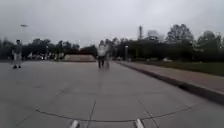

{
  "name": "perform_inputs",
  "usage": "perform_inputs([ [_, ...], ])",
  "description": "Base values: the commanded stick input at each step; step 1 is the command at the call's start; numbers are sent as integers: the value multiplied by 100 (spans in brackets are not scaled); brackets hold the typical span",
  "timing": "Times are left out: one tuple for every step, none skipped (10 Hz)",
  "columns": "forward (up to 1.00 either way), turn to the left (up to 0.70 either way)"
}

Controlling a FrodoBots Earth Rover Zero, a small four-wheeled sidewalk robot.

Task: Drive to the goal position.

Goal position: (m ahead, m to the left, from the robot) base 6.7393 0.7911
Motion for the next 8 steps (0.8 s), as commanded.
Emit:
perform_inputs([
  [70,-3],
  [70,-3],
  [70,-3],
  [70,-3],
  [70,-3],
  [70,-3],
  [70,-3],
  [70,-3],
])
